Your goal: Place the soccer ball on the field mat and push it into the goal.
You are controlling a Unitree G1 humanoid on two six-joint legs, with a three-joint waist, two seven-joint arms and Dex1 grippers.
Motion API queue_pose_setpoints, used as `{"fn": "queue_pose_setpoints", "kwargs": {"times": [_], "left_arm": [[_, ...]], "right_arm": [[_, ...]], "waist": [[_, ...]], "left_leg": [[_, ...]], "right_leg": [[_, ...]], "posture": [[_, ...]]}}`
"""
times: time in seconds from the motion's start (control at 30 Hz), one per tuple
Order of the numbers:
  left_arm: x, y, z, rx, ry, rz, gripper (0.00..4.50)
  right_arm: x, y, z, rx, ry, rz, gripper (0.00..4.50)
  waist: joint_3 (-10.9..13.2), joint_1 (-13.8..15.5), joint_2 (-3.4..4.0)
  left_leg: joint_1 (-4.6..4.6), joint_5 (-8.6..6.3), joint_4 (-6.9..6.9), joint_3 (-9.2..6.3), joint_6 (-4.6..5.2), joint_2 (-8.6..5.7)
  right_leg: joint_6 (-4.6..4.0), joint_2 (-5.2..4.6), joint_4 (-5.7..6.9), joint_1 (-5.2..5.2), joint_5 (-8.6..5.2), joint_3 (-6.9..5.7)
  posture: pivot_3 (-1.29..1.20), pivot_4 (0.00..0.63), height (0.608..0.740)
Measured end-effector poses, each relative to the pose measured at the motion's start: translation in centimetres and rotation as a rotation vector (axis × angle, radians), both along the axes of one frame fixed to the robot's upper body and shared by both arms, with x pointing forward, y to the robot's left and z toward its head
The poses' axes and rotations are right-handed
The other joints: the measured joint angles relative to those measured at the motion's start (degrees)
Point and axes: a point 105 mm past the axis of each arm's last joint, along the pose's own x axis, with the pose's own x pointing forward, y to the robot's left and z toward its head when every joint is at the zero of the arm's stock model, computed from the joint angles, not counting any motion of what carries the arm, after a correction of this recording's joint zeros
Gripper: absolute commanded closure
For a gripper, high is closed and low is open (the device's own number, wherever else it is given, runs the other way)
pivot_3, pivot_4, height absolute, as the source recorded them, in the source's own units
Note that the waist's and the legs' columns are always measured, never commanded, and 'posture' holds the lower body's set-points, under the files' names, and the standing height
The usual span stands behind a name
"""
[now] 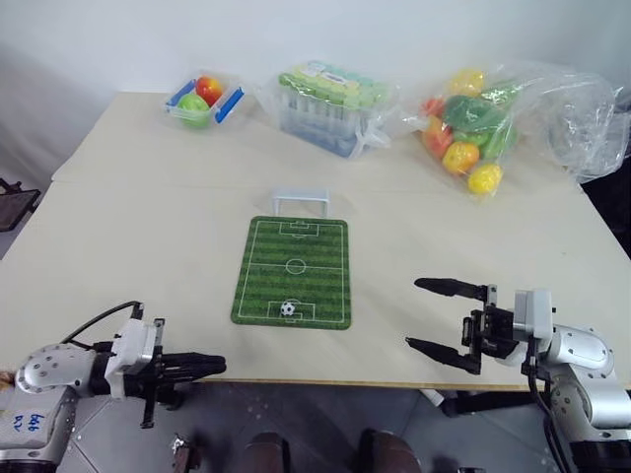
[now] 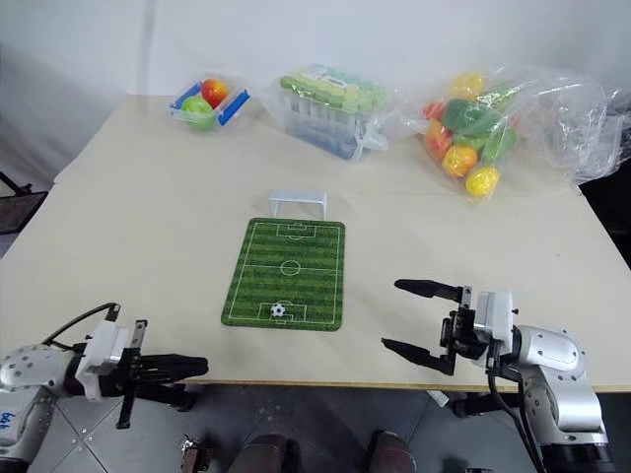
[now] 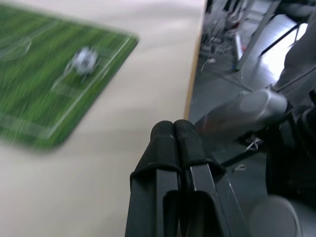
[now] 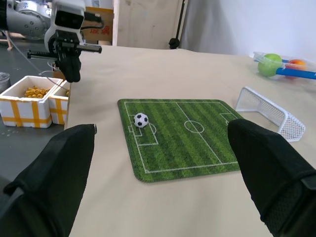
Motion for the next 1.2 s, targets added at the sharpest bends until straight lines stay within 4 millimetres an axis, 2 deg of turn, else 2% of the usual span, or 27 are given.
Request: {"fn": "queue_pose_setpoints", "kwargs": {"times": [0.1, 0.23, 0.43, 0.57, 0.7, 0.77, 0.87, 1.0, 1.1, 1.2], "left_arm": [[1.4, -2.7, -0.2, -0.033, -0.023, -0.03, 4.46], [2.7, -4.6, -0.8, -0.022, -0.026, -0.044, 4.46], [6.2, -6.2, -1.1, -0.04, -0.016, -0.013, 4.46], [7.4, -6.2, -1.2, -0.022, -0.017, -0.011, 4.46], [9.2, -7.0, -1.5, -0.02, -0.027, 0.003, 4.46], [10.5, -7.4, -1.3, -0.024, -0.05, 0.033, 4.46], [13.9, -7.7, -0.2, -0.044, -0.123, 0.154, 4.46], [16.9, -8.2, 3.0, -0.123, -0.21, 0.229, 4.46], [17.1, -7.7, 5.4, -0.17, -0.284, 0.209, 4.46], [15.0, -5.1, 4.9, -0.162, -0.272, 0.186, 4.46]], "right_arm": [[0.0, -0.4, -0.7, -0.002, 0.016, 0.001, 0.0], [-0.3, -0.7, -1.4, -0.008, 0.028, 0.004, 0.0], [-0.8, -1.1, -2.9, -0.002, 0.044, -0.024, 0.0], [-1.3, -1.2, -3.7, -0.005, 0.054, -0.044, 0.0], [-1.6, -1.1, -4.0, 0.019, 0.055, -0.072, 0.0], [-1.5, -1.1, -4.1, 0.024, 0.055, -0.089, 0.0], [-1.1, -0.9, -3.6, 0.057, 0.027, -0.145, 0.0], [0.2, -0.9, -2.8, 0.147, -0.004, -0.293, 0.0], [1.0, -0.7, -2.3, 0.187, -0.01, -0.371, 0.0], [1.9, -0.1, -1.2, 0.232, -0.032, -0.411, 0.0]], "waist": [[-0.01, -0.41, 0.01], [-0.02, -0.81, 0.03], [-0.02, -0.14, 0.04], [-0.03, -0.63, 0.04], [-0.02, -0.46, 0.04], [-0.03, -0.26, 0.04], [-0.02, -0.19, 0.02], [0.01, -0.43, -0.03], [0.0, -1.04, -0.01], [-0.01, -2.39, 0.02]], "left_leg": [[0.02, 0.01, -0.03, 0.02, -0.01, 0.0], [0.07, 0.01, -0.14, 0.1, -0.02, 0.01], [0.04, 0.01, -0.02, 0.11, 0.0, 0.0], [0.08, 0.01, -0.11, 0.14, 0.0, 0.0], [0.08, 0.02, -0.04, 0.16, 0.0, -0.01], [0.06, 0.01, 0.02, 0.15, 0.0, -0.02], [0.01, 0.02, 0.16, 0.14, 0.01, -0.02], [-0.05, 0.01, 0.16, 0.14, 0.03, -0.03], [0.02, 0.01, -0.06, 0.22, 0.03, -0.02], [0.13, 0.01, -0.28, 0.34, 0.03, 0.0]], "right_leg": [[0.0, 0.02, 0.04, -0.01, 0.0, 0.0], [0.0, 0.04, 0.0, -0.05, 0.0, 0.04], [0.01, 0.04, 0.01, -0.03, 0.01, 0.05], [0.03, 0.05, -0.01, -0.04, 0.02, 0.08], [0.03, 0.05, 0.0, -0.03, 0.02, 0.09], [0.06, 0.04, 0.01, -0.01, 0.03, 0.1], [0.11, 0.04, 0.01, 0.0, 0.06, 0.09], [0.13, 0.04, 0.0, -0.04, 0.07, 0.08], [0.13, 0.04, -0.03, -0.09, 0.07, 0.13], [0.11, 0.05, -0.03, -0.18, 0.06, 0.21]], "posture": [[0.0, 0.15, 0.74], [0.0, 0.15, 0.74], [0.0, 0.15, 0.74], [0.0, 0.15, 0.74], [0.0, 0.15, 0.74], [0.0, 0.15, 0.74], [0.0, 0.15, 0.74], [0.0, 0.15, 0.74], [0.0, 0.15, 0.74], [0.0, 0.15, 0.74]]}}
